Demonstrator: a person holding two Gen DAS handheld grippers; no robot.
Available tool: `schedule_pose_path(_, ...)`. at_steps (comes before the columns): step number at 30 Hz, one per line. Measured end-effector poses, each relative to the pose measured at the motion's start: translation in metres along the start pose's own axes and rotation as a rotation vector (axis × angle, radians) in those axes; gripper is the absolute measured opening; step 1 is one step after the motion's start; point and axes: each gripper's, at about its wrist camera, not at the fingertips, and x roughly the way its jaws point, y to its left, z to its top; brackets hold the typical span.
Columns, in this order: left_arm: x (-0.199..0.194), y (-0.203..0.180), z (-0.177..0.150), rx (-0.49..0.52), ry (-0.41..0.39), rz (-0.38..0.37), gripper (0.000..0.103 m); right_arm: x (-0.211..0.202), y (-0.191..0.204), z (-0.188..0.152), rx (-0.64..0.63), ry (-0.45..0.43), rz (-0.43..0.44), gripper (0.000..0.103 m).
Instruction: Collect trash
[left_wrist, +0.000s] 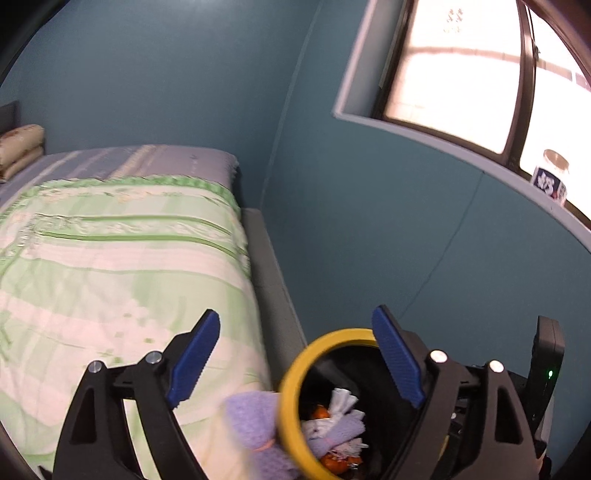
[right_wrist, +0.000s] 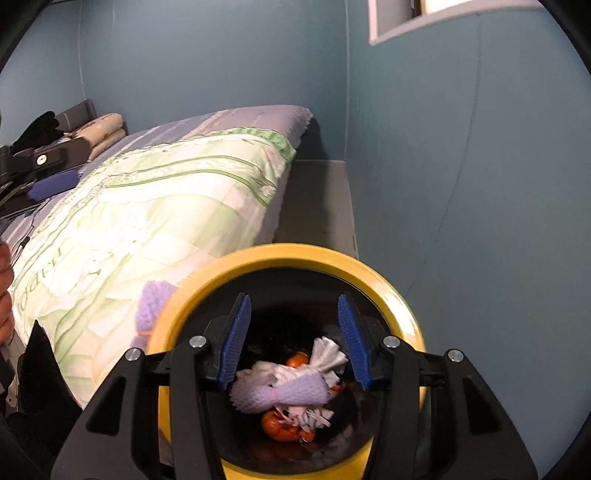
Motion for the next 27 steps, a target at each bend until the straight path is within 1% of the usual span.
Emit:
schedule_pose_path(1, -0.01, 0.007, 0.0, -0.002, -0.021, 0.028, 0.087, -0.001, 0.005, 0.004, -0.005, -0.01, 0.003, 0.058)
schedule_pose_path(2, -0.021, 0.014, -0.001, -0.006, -0.039, 0.057, 0.088, -0.002, 0.01, 0.006, -0.011, -0.021, 0.005, 0.065)
schedule_pose_path(4, -0.039, 0.027, -0.004, -0.016, -0.065, 0.087, 0.089, -0.006, 0.024, 0.014, -0.03, -0.051, -0.002, 0.071)
schedule_pose_path(5, -0.048, 0.032, -0.004, -0.021, -0.077, 0.105, 0.091, -0.008, 0.03, 0.017, -0.039, -0.064, -0.004, 0.077)
schedule_pose_path(6, -0.059, 0.039, -0.006, -0.027, -0.091, 0.13, 0.093, -0.011, 0.042, 0.022, -0.056, -0.085, -0.004, 0.08)
schedule_pose_path(7, -0.071, 0.045, -0.008, -0.031, -0.111, 0.16, 0.094, -0.013, 0.048, 0.026, -0.065, -0.099, -0.001, 0.081)
schedule_pose_path(9, -0.095, 0.056, -0.013, -0.027, -0.153, 0.221, 0.095, -0.02, 0.071, 0.033, -0.088, -0.139, 0.012, 0.093)
schedule_pose_path(11, -0.113, 0.062, -0.017, -0.025, -0.183, 0.265, 0.095, -0.026, 0.089, 0.039, -0.099, -0.179, 0.032, 0.094)
schedule_pose_path(14, -0.149, 0.07, -0.025, -0.03, -0.242, 0.347, 0.095, -0.039, 0.116, 0.046, -0.105, -0.237, 0.084, 0.094)
schedule_pose_path(18, -0.189, 0.07, -0.035, -0.05, -0.303, 0.424, 0.095, -0.057, 0.142, 0.052, -0.091, -0.306, 0.153, 0.095)
schedule_pose_path(20, -0.204, 0.068, -0.04, -0.047, -0.316, 0.457, 0.095, -0.063, 0.151, 0.051, -0.096, -0.325, 0.158, 0.095)
schedule_pose_path(24, -0.222, 0.065, -0.048, -0.062, -0.323, 0.485, 0.095, -0.077, 0.164, 0.047, -0.067, -0.366, 0.18, 0.095)
schedule_pose_path(27, -0.232, 0.063, -0.058, -0.078, -0.331, 0.492, 0.095, -0.087, 0.171, 0.038, -0.052, -0.404, 0.17, 0.095)
